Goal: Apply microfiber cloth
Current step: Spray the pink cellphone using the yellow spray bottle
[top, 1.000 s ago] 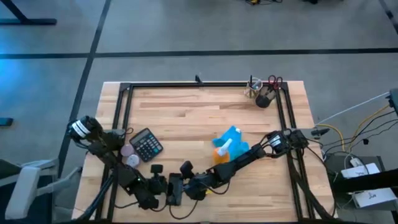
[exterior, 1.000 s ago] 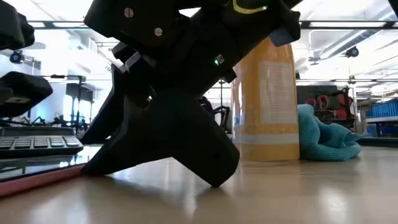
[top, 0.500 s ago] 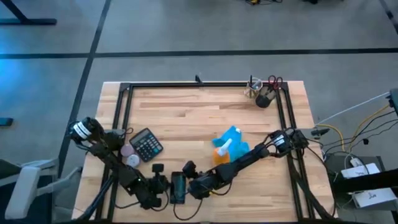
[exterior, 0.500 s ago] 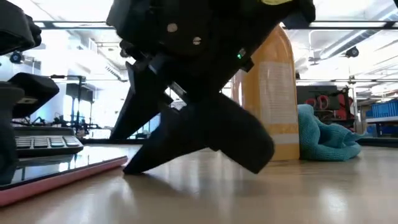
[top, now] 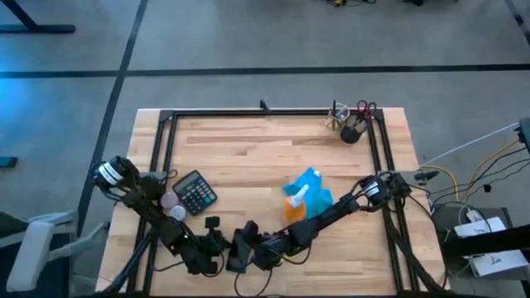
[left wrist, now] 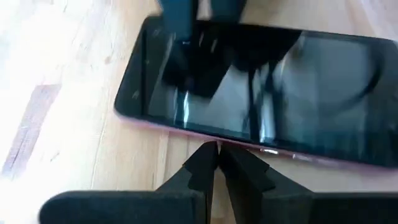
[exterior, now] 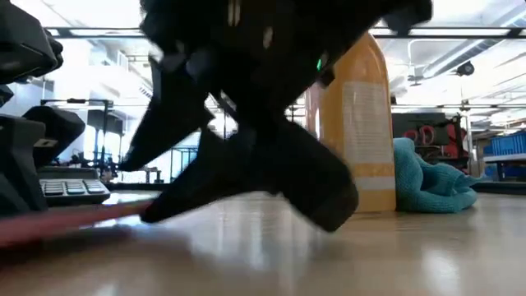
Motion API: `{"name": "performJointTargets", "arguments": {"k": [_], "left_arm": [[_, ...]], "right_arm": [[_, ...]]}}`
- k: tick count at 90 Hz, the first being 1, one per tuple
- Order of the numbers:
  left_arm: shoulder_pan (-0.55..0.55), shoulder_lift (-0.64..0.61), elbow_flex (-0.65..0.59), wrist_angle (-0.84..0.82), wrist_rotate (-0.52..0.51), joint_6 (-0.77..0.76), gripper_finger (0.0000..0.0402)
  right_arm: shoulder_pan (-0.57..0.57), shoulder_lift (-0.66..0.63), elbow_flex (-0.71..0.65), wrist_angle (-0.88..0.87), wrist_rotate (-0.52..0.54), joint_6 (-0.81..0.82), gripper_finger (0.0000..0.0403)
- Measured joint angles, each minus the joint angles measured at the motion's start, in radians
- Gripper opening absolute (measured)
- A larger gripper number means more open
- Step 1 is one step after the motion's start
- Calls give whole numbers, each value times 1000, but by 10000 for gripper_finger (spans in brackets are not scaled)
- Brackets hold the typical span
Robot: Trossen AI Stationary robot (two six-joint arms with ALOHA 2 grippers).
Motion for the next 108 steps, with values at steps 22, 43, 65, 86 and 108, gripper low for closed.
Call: {"name": "performJointTargets", "arguments": {"k": [22, 43, 65, 86, 108], "left_arm": [[1, -1, 1, 3, -7, 1, 21], [8, -1, -2, 54, -19, 65, 21], [17, -4, -2, 77, -21, 117, 21], [18, -81, -2, -46, -100, 165, 28], [5, -278, -1, -279, -171, 117, 59]], "right_arm": [[-11, 7, 9, -15, 6, 76, 194], [-16, 30, 10, 7, -16, 13, 171], [-15, 37, 13, 7, 71, -6, 113], [-16, 35, 19, 5, 85, 175, 34], [-17, 7, 22, -30, 67, 404, 9]]}}
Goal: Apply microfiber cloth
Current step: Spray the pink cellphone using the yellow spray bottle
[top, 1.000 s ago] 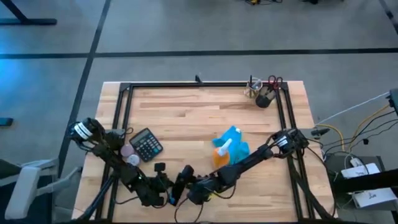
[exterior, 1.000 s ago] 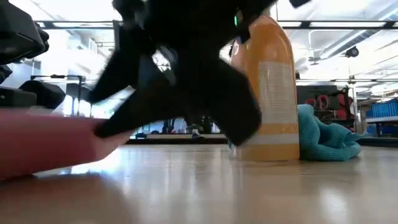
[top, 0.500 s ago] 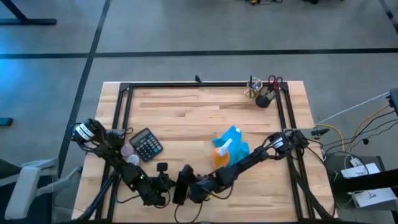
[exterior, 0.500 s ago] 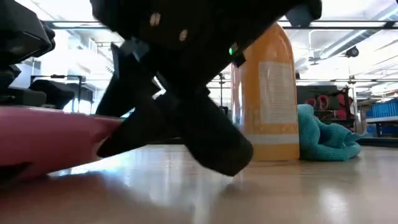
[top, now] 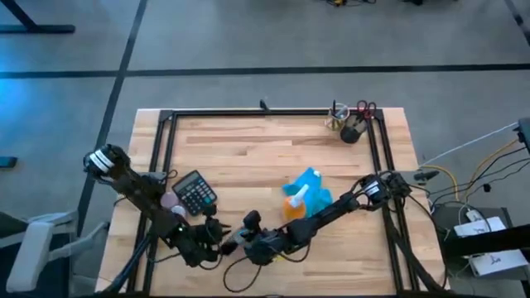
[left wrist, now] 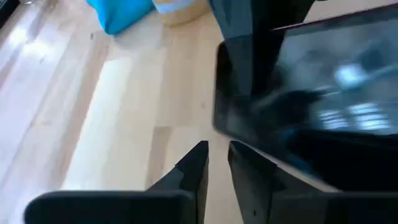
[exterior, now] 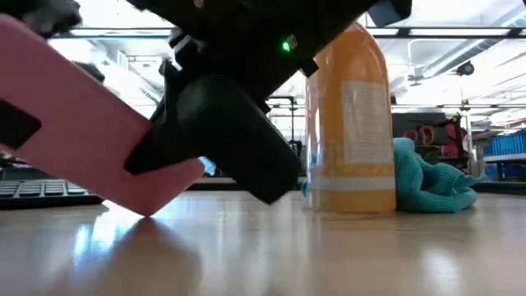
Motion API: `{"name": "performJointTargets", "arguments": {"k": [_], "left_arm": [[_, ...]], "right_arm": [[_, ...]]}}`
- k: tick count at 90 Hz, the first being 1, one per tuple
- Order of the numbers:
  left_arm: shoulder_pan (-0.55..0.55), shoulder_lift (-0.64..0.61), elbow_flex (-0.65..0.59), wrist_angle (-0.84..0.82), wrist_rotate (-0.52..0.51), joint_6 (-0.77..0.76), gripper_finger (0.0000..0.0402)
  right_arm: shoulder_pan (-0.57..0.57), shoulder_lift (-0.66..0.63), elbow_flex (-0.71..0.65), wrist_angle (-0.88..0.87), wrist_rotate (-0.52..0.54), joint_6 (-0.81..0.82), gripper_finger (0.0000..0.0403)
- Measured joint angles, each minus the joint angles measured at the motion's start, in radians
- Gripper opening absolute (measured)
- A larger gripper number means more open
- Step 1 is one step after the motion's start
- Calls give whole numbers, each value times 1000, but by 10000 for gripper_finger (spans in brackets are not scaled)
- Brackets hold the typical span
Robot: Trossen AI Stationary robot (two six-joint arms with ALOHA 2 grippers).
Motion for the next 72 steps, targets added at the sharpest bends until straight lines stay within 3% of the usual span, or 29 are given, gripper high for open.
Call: {"name": "performJointTargets", "arguments": {"k": [13, 23, 37, 54, 72], "left_arm": [[-52, -136, -29, -47, -49, -40, 74], [-118, -220, -104, 71, -160, -35, 80], [-168, -257, -246, 468, -280, 102, 86], [-167, -224, -376, 1032, -273, 371, 115], [-167, -233, -418, 1300, -232, 570, 171]], "right_arm": [[1, -64, -5, -103, -72, 161, 10], [-9, -127, -6, -165, -159, 283, 10], [-29, -187, -5, -163, -188, 424, 9], [-45, -244, -5, -150, -195, 495, 9], [-45, -336, -5, -125, -190, 481, 9]]}}
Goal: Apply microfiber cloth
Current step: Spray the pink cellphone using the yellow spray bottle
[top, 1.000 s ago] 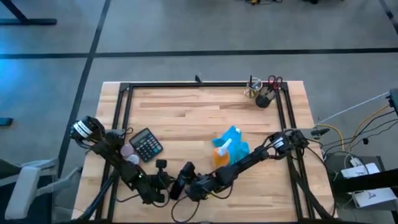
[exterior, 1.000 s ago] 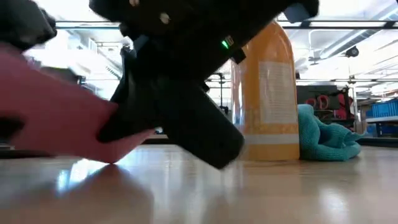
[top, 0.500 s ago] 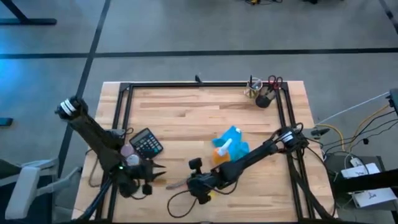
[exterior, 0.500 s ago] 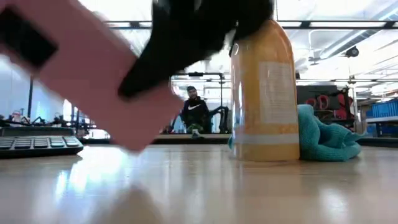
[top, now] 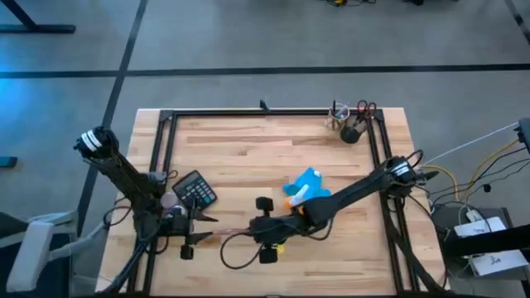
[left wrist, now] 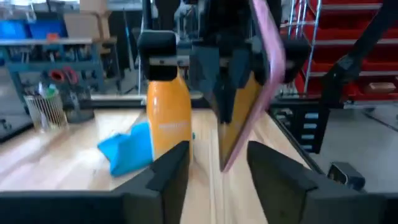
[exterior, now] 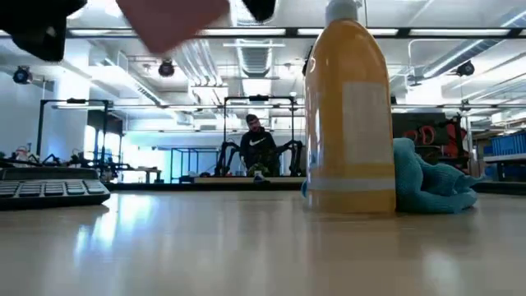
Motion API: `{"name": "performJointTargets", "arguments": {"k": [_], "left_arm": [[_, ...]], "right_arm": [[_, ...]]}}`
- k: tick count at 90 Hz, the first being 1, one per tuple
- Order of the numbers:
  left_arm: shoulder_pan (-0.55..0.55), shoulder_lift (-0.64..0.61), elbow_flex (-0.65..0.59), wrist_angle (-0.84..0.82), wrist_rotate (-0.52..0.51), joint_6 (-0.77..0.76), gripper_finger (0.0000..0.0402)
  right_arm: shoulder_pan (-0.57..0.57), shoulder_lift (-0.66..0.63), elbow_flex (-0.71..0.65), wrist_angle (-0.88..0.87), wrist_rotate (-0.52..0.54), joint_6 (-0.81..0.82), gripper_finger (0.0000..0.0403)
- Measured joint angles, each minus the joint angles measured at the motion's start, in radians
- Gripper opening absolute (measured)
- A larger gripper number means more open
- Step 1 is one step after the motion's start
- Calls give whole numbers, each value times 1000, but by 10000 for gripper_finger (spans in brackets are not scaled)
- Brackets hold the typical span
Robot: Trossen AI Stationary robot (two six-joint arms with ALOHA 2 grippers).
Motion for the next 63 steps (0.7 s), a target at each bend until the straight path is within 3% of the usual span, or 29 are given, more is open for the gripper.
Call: {"name": "performJointTargets", "arguments": {"k": [27, 39, 63], "left_arm": [[74, 3, 21, 311, 179, 267, 225], [113, 0, 40, 364, 266, 307, 218], [197, 13, 112, 364, 303, 336, 176]], "right_arm": [[-26, -25, 1, 80, -6, 1, 9], [-32, -25, 1, 101, -8, 19, 9], [-34, -25, 1, 143, -6, 22, 9]]}}
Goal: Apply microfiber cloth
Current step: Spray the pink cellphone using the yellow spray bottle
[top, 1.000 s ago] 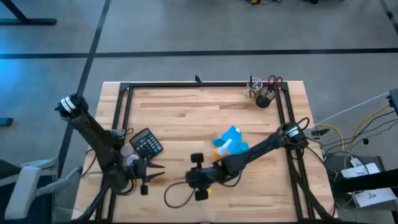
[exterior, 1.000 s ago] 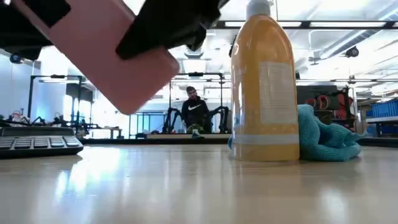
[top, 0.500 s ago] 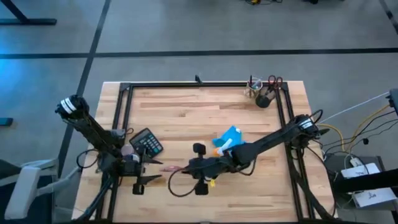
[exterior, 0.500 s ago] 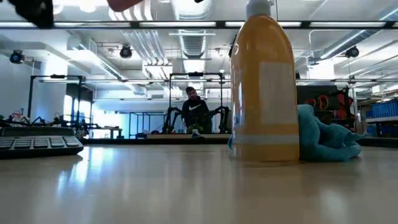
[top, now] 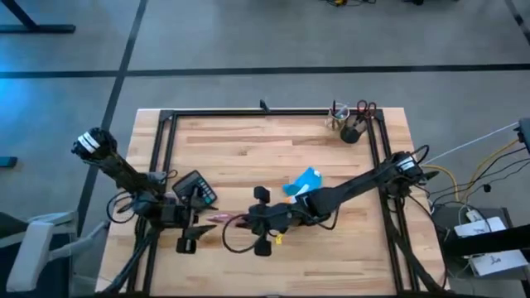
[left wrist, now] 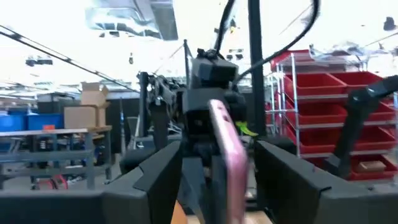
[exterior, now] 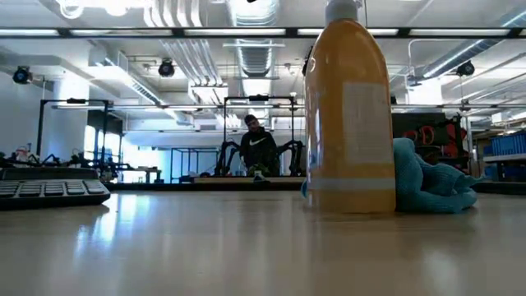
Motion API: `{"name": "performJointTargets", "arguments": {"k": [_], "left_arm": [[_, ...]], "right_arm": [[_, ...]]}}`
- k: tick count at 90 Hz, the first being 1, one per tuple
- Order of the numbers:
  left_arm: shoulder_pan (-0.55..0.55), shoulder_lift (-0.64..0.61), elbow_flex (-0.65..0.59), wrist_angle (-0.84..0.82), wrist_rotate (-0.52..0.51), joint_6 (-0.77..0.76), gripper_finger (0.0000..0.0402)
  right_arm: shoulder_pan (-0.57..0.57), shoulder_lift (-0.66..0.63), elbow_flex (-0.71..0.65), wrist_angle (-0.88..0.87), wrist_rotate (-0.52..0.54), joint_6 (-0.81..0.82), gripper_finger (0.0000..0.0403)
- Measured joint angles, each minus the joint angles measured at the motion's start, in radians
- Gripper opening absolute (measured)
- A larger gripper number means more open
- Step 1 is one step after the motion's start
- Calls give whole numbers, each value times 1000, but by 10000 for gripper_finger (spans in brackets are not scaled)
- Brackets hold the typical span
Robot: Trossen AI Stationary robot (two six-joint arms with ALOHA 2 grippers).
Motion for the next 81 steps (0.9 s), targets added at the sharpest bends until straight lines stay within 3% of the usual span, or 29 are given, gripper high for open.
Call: {"name": "performJointTargets", "arguments": {"k": [9, 43, 81], "left_arm": [[15, 1, 23, 4, 44, 2, 160], [30, 1, 49, -10, 44, -27, 103], [60, 1, 48, -6, 46, -84, 82]], "right_arm": [[0, 0, 0, 5, 0, 6, 9], [-2, 0, 0, 29, 8, 22, 9], [-10, 0, 0, 51, 11, 17, 9]]}}
